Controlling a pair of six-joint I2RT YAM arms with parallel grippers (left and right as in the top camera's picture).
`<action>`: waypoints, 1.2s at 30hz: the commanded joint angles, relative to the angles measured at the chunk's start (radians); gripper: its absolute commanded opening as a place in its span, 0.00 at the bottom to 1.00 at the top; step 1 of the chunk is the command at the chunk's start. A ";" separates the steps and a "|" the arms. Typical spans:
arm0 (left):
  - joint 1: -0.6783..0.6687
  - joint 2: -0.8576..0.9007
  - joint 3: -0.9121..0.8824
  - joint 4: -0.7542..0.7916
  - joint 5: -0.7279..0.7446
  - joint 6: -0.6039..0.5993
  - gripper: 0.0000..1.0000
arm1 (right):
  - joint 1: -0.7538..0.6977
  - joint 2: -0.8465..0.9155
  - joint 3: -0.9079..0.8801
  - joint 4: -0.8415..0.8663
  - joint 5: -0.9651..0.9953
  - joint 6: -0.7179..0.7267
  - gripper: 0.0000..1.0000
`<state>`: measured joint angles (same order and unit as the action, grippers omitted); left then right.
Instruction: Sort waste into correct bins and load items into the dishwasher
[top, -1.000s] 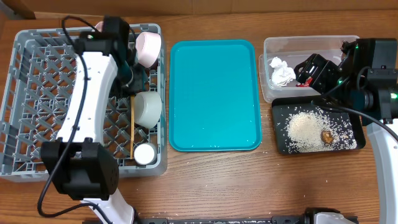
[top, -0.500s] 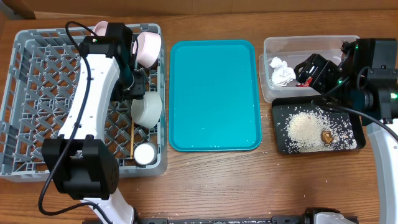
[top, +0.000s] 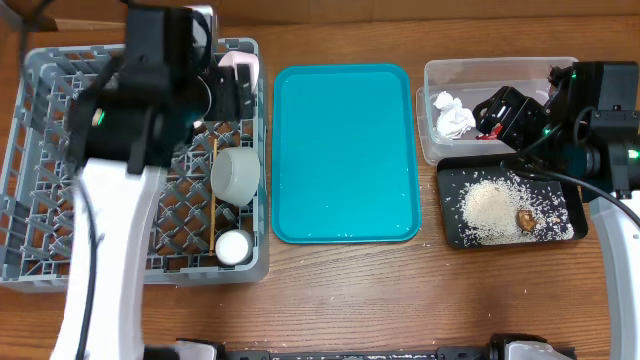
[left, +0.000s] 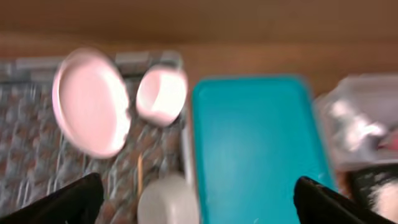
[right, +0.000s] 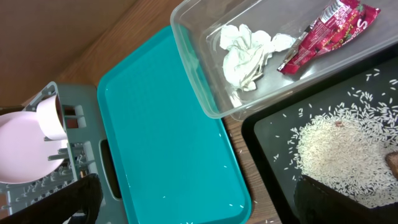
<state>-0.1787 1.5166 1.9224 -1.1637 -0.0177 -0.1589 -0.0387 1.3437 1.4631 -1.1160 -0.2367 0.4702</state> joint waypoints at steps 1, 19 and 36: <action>-0.013 -0.014 0.010 0.016 0.034 -0.006 1.00 | -0.002 -0.006 -0.003 0.005 -0.004 -0.006 1.00; -0.012 0.000 0.009 0.009 0.034 -0.006 1.00 | -0.001 -0.137 -0.069 0.043 0.166 -0.034 1.00; -0.012 0.000 0.009 0.009 0.034 -0.006 1.00 | -0.008 -1.059 -1.143 0.941 0.147 -0.217 1.00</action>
<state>-0.1902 1.5188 1.9301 -1.1549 0.0093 -0.1585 -0.0395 0.3935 0.4286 -0.2424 -0.0971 0.2752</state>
